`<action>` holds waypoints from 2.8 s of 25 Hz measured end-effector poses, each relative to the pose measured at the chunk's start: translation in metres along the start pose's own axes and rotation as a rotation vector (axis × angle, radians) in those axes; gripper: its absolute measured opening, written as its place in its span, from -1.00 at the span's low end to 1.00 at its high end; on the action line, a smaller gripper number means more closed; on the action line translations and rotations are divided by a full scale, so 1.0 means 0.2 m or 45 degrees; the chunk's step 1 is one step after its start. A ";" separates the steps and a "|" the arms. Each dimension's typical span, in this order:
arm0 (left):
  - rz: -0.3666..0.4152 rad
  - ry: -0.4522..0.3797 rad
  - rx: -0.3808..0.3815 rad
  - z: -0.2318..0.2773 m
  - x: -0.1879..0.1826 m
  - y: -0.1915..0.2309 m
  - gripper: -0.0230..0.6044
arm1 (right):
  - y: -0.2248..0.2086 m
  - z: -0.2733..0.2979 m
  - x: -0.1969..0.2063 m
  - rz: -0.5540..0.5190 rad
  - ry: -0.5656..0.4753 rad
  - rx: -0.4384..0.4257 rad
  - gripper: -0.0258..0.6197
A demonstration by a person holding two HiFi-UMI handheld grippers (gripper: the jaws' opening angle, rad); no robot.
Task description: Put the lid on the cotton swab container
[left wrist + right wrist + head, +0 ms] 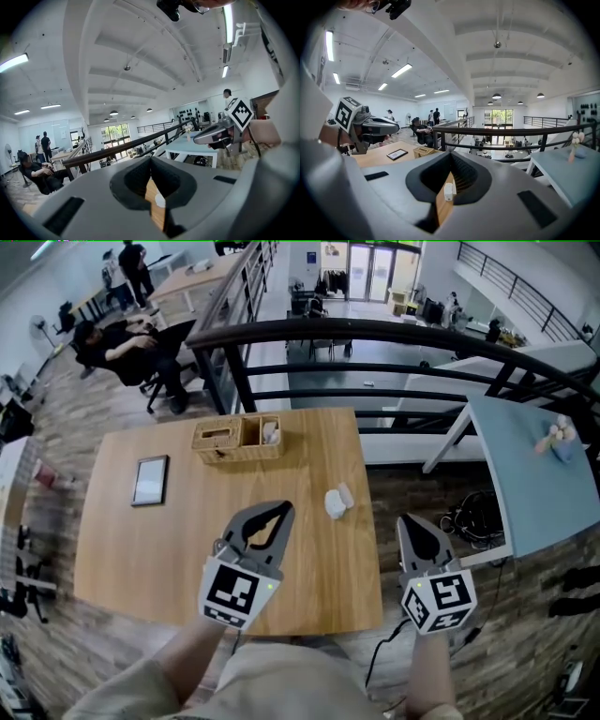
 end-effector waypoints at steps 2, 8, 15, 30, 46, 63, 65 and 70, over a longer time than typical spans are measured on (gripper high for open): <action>0.001 0.012 0.009 0.06 0.01 0.03 -0.85 | -0.03 0.09 0.00 0.011 0.028 -0.009 -0.84; -0.018 0.087 0.048 0.28 0.13 0.10 -0.86 | -0.07 0.40 0.05 -0.024 0.136 -0.036 -0.84; -0.057 0.229 0.112 0.55 0.36 0.11 -0.85 | -0.12 0.77 0.22 -0.022 0.288 -0.081 -0.84; -0.148 0.456 0.170 0.86 0.79 0.19 -0.85 | -0.21 1.41 0.66 0.131 0.594 -0.203 -0.84; -0.203 0.480 0.143 0.74 0.91 0.32 -0.85 | 0.06 1.50 0.70 -0.034 0.680 -0.218 -0.84; -0.182 0.374 0.088 0.56 0.71 0.37 -0.85 | 0.15 1.23 0.39 -0.033 0.487 -0.186 -0.84; -0.172 0.338 0.075 0.51 0.65 0.38 -0.85 | 0.18 1.13 0.30 -0.044 0.427 -0.196 -0.84; -0.149 0.237 0.045 0.35 0.50 0.40 -0.85 | 0.27 0.89 0.09 -0.074 0.275 -0.215 -0.84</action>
Point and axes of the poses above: the fingertips, and each gripper's own axes: z forward along the fingers, y to its left, x out of its underside, the point moved 3 cm from there along -z, backward along the fingers, and after that the axes turned 15 degrees about y, right-handed, at the moved point
